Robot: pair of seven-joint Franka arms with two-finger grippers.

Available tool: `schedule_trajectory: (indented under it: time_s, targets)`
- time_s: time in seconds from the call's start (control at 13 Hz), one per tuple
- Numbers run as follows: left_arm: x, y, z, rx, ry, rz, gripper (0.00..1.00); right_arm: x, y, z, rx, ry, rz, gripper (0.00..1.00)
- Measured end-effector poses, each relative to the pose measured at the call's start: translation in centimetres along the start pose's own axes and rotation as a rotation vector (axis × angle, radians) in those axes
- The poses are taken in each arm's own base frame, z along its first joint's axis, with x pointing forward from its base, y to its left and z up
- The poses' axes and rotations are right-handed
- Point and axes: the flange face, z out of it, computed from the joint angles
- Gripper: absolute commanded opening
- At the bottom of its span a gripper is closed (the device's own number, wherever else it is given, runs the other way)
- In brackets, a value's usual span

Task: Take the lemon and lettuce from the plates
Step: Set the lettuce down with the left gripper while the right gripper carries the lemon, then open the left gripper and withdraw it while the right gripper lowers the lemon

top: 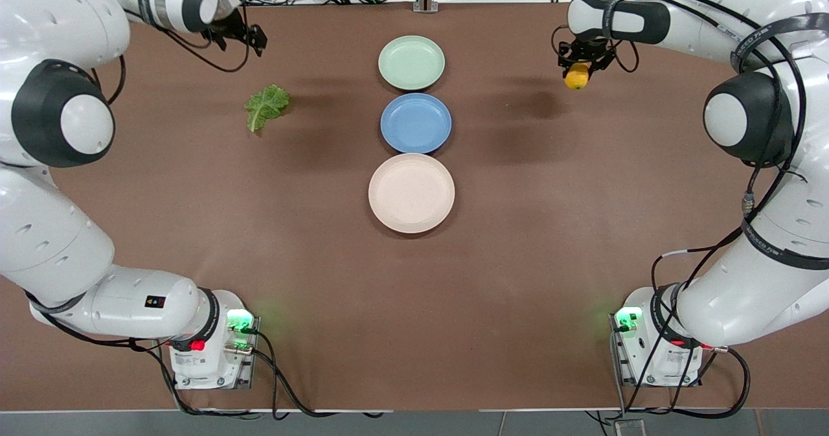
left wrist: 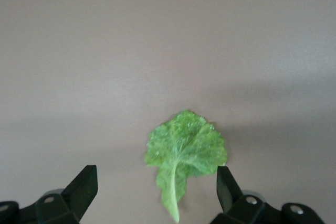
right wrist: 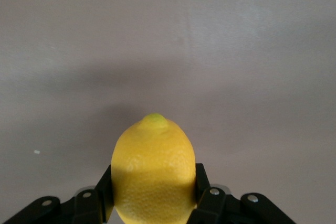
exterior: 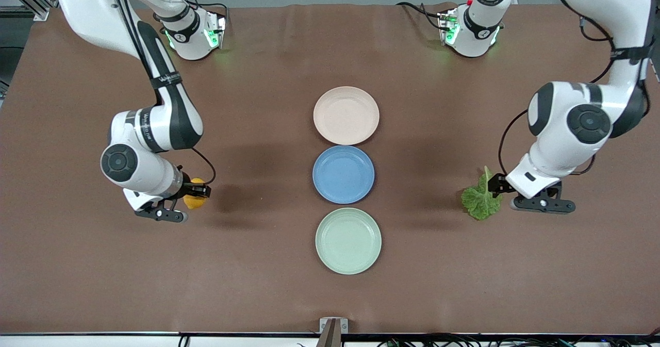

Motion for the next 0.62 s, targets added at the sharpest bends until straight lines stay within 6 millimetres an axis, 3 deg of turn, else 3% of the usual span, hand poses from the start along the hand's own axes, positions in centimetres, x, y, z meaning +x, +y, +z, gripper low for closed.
schedule_trajectory:
  time_s: [0.31,0.62]
  targets:
    - [1.4,-2.6,-9.4,0.021,-0.067,0.019,1.0,-1.0,4.3,3.2,0.005,0.021,-0.078,0.01]
    - [1.5,-5.1,-14.4,0.027,-0.104,-0.017,1.0,-2.9,5.1,6.4,0.001,0.006,-0.117,0.01]
